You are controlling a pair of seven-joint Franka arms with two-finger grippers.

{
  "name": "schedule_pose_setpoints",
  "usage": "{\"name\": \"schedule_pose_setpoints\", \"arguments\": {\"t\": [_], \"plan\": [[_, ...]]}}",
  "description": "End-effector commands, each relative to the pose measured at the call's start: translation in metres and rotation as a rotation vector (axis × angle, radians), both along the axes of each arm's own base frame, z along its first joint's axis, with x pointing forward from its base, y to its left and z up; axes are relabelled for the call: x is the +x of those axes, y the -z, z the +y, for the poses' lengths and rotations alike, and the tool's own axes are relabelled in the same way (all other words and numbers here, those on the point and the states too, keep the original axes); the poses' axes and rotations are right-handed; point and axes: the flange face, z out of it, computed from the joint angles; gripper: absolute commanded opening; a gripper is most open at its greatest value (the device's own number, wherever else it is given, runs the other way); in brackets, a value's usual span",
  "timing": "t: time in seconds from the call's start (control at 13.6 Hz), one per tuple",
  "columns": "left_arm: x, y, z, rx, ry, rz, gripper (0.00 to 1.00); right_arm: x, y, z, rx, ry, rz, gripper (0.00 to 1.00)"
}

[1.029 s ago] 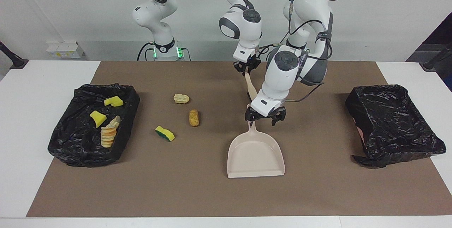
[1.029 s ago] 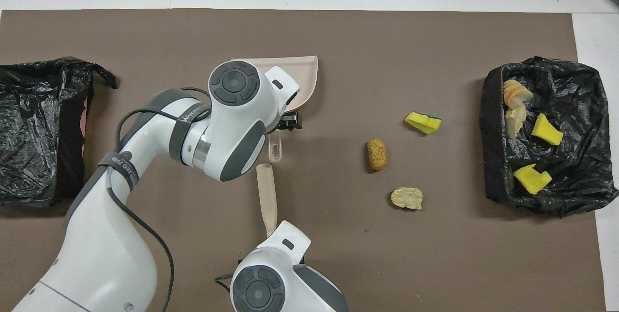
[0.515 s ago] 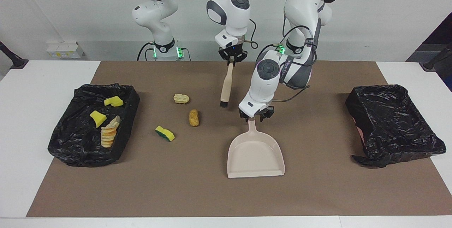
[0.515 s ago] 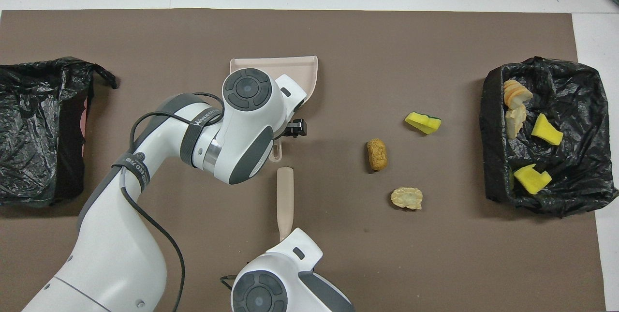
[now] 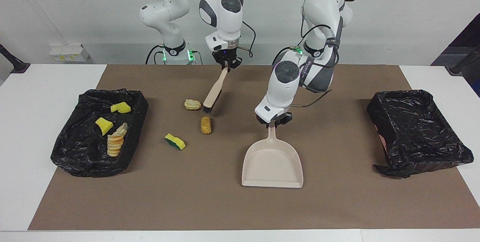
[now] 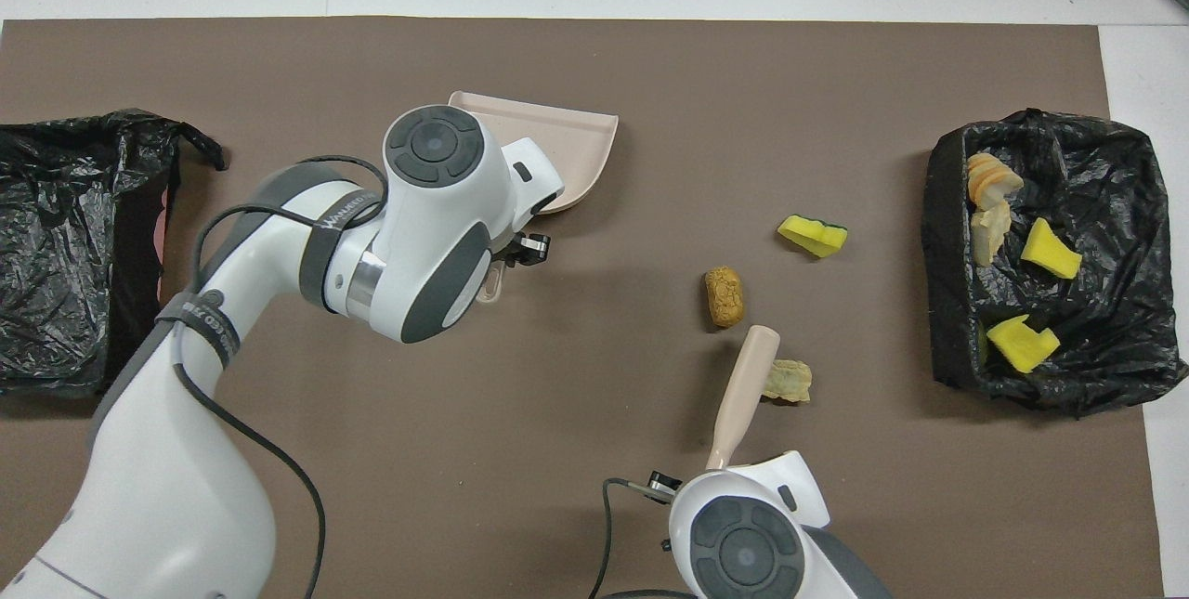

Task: Sweep and dump trash in bin
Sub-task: 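Slide the dustpan toward the trash bits while the right gripper brings the brush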

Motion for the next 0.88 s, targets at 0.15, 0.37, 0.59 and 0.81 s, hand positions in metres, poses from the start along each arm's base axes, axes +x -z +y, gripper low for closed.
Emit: {"name": "schedule_pose_setpoints", "arguments": {"t": [0.15,0.37,0.59,0.81], "plan": [[0.006,-0.058,0.092,0.054,0.457,0.000,0.00,-0.009,0.008,-0.037,-0.053,0.107,0.035,0.00],[-0.029,-0.045,0.112,0.204,0.756,0.048,0.00,-0.008,0.014,-0.046,-0.045,0.115,0.041,0.00],[-0.063,-0.022,0.117,0.194,0.891,-0.013,0.00,0.006,0.027,-0.042,0.002,0.068,0.036,0.00],[-0.078,-0.007,0.115,0.187,0.892,-0.005,0.00,0.046,0.032,-0.033,0.119,0.034,-0.004,0.00]]}}
